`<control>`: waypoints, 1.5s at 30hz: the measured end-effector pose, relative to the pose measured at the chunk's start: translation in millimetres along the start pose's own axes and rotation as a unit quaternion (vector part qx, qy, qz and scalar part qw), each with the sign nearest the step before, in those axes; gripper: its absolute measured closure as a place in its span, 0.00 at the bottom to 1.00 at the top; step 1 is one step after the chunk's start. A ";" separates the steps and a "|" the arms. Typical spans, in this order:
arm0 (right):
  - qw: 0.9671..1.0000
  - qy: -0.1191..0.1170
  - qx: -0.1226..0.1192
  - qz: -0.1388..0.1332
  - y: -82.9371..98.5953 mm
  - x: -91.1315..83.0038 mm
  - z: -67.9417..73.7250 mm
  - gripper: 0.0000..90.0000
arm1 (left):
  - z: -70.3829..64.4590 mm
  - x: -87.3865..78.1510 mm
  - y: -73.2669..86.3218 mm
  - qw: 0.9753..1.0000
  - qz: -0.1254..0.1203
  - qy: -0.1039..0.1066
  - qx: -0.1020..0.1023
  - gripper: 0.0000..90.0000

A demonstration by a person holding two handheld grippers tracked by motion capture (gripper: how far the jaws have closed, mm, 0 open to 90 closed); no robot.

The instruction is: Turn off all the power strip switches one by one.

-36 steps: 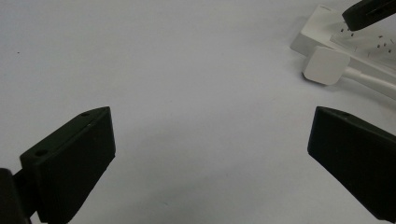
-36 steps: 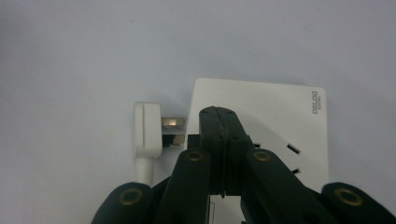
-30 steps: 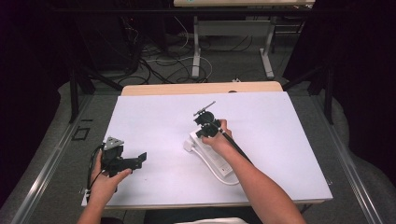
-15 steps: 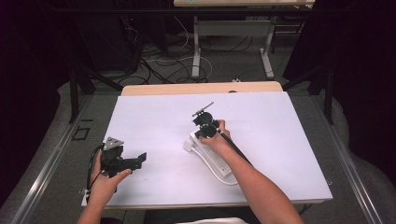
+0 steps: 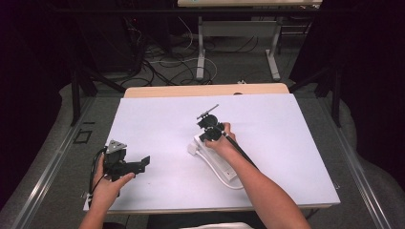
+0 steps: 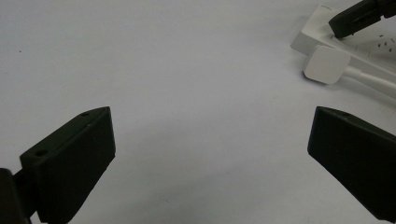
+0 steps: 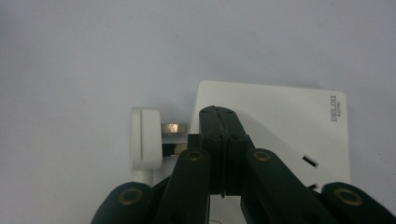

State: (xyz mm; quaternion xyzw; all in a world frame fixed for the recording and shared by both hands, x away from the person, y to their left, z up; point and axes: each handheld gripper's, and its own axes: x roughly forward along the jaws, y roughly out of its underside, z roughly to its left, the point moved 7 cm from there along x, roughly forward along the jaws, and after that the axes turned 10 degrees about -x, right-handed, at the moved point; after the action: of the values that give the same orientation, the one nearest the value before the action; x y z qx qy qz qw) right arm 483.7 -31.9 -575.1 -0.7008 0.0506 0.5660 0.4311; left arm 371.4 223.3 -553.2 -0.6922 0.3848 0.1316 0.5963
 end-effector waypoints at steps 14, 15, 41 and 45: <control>1.000 0.006 -0.002 -0.023 -1.7 4.5 1.9 1.00 | 0.0 0.3 0.3 1.000 0.001 0.001 -0.001 0.01; 1.000 0.007 -0.002 -0.023 -1.8 4.5 1.8 1.00 | 0.0 0.4 0.3 1.000 0.000 0.001 -0.002 0.01; 0.999 0.019 0.003 -0.031 -1.7 -4.8 -5.0 0.95 | 0.9 0.5 0.1 1.000 0.000 0.000 -0.001 0.01; 0.999 0.019 0.007 -0.030 -0.2 -8.4 -5.1 0.88 | 0.5 0.9 0.1 1.000 -0.002 0.000 -0.004 0.01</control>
State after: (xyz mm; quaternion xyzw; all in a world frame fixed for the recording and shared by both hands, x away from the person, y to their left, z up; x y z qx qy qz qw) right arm 484.7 -38.7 -568.0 -0.7098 0.0412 0.5391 0.4516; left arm 372.0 223.4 -554.0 -0.6951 0.3831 0.1321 0.5938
